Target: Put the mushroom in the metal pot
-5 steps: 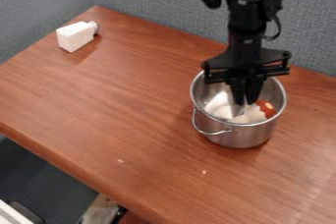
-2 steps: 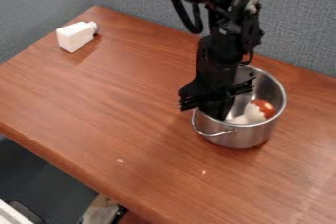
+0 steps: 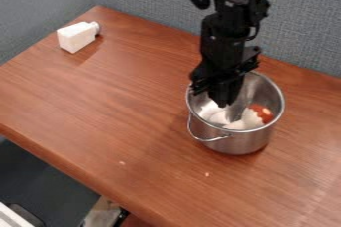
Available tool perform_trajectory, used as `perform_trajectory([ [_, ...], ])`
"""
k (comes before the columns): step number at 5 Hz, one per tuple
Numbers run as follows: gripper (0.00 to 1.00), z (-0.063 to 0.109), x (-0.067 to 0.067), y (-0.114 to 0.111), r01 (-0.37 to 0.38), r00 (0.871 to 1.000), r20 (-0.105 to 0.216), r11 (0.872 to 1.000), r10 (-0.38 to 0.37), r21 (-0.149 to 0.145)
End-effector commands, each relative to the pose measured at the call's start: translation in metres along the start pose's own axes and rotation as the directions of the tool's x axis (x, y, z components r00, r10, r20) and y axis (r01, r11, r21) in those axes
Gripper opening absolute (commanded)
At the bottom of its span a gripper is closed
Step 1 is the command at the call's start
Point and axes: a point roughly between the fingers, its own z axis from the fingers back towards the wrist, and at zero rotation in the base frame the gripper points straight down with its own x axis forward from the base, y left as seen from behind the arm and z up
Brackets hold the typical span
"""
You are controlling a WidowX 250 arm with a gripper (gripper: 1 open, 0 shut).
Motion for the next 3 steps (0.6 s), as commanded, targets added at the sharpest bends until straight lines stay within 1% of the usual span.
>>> perform_trajectory([
  [1,0.0,0.008,-0.005,-0.033,-0.033,0.999,-0.002,0.998,0.033,-0.055],
  [2,0.0,-0.002,-0.009,-0.059,-0.065,0.998,-0.017,0.995,0.064,-0.07],
  [3,1.0,0.003,-0.002,-0.059,-0.003,0.999,-0.041,0.999,0.001,-0.042],
])
